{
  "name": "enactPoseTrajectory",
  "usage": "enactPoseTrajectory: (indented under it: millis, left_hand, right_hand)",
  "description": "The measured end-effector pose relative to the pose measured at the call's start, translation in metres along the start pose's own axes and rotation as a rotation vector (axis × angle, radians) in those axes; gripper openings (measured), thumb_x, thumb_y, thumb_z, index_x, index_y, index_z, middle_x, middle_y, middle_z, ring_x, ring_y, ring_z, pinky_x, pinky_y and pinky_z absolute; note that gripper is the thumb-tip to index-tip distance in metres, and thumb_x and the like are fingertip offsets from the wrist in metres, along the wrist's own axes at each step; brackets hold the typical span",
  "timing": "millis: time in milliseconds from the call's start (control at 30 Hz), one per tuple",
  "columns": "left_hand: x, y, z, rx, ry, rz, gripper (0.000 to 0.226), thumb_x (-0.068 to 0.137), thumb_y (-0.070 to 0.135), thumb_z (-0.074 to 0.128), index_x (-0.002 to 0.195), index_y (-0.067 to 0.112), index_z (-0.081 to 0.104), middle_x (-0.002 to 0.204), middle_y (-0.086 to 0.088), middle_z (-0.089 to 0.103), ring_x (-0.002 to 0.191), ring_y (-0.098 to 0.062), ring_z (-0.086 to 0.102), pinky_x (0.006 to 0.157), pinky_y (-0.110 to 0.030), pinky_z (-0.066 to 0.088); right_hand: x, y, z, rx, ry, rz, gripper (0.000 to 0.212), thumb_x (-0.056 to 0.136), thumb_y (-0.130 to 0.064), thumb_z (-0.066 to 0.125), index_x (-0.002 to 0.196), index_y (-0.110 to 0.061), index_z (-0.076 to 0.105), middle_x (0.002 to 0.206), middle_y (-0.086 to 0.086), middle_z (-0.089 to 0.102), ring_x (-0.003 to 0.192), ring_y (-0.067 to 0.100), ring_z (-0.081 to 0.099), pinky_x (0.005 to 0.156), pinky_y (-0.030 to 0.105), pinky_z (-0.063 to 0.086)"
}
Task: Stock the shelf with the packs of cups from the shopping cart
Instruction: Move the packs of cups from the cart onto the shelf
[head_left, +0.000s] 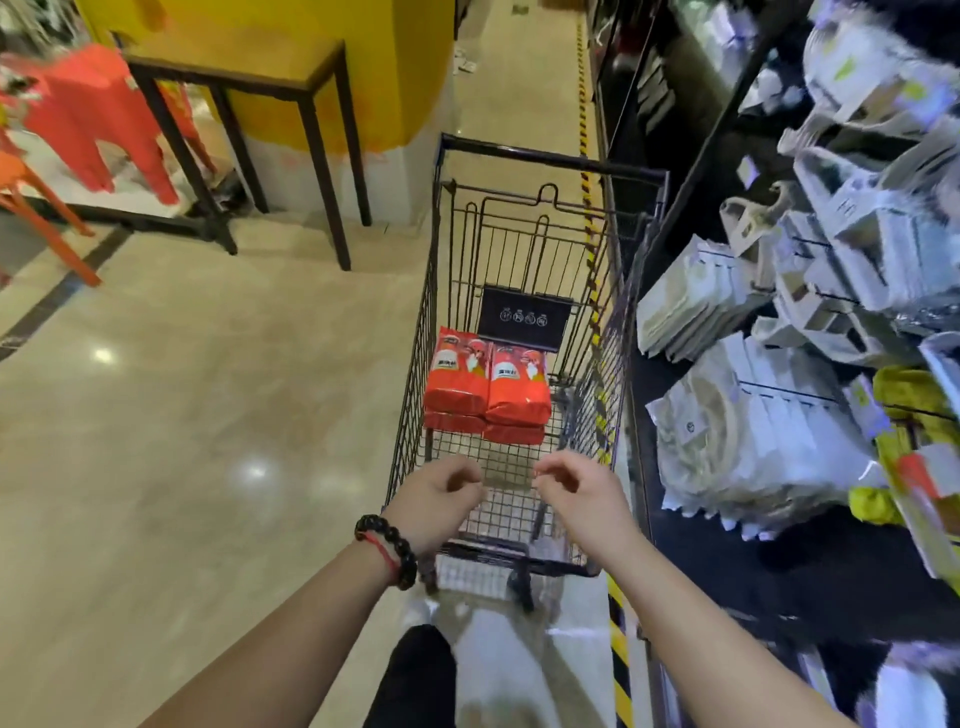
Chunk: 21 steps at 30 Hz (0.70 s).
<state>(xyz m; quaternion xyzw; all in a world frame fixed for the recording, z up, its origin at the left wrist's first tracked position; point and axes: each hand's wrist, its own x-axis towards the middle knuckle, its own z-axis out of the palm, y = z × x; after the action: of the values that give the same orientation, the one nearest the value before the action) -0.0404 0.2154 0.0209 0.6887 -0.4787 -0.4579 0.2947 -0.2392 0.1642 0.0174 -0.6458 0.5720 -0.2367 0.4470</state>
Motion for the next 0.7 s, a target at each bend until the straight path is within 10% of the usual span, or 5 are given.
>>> enactPoseTrajectory:
  millis: [700]
  left_hand:
    - [0.254, -0.019, -0.015, -0.102, -0.111, -0.262, 0.011, 0.094, 0.022, 0.061, 0.09, 0.032, 0.064, 0.093, 0.012, 0.066, 0.087, -0.006, 0.061, 0.069, -0.023, 0.043]
  right_hand:
    - [0.276, 0.072, 0.035, -0.002, -0.054, 0.382, 0.019, 0.092, -0.012, 0.064, 0.091, -0.031, 0.067, 0.079, -0.011, 0.066, 0.07, 0.012, 0.06, 0.057, 0.018, 0.045]
